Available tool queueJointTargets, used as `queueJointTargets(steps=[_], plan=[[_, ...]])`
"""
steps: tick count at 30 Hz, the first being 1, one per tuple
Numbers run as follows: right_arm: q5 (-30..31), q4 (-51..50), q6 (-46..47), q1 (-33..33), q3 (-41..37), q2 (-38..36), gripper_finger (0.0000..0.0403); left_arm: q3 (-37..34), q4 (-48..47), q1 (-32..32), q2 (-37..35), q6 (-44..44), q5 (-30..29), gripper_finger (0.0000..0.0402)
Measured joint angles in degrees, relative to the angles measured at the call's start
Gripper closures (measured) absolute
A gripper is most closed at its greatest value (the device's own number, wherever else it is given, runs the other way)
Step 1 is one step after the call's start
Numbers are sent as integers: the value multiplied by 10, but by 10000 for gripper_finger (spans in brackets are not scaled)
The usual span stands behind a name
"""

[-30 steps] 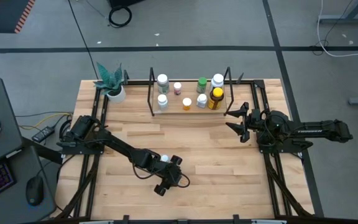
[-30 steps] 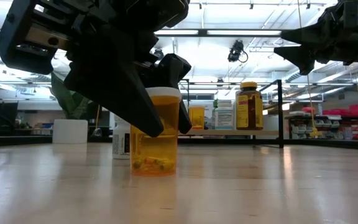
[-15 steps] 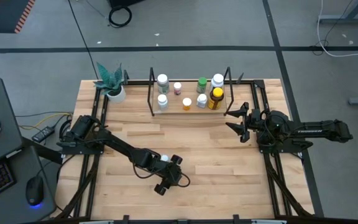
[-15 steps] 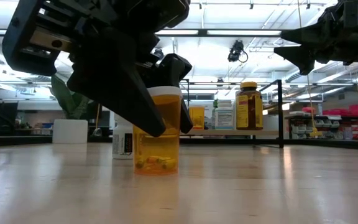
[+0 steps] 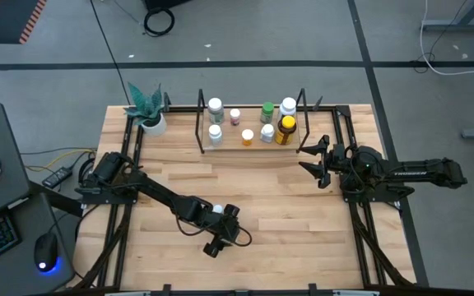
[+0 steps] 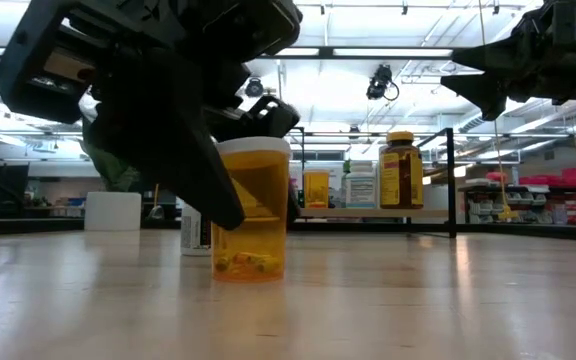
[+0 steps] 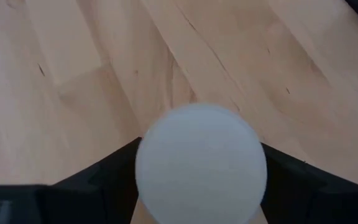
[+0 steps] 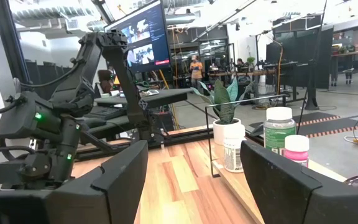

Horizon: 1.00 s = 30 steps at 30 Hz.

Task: Pick and place medicine bottles onto shelf by color
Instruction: Put the orange pill bottle on the shelf aligned with the other orange pill bottle

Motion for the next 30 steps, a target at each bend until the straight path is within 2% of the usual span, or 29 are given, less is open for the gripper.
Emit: queueJointTargets(steps=[11, 23, 30], plan=[[0, 0, 0, 0, 0, 0, 138, 0, -12, 0, -8, -42, 0, 122], [0, 0, 0, 0, 0, 0, 138, 0, -56, -1, -20, -77, 0, 75], [0, 0, 0, 0, 0, 0, 138, 1, -107, -2, -45, -107, 0, 72]])
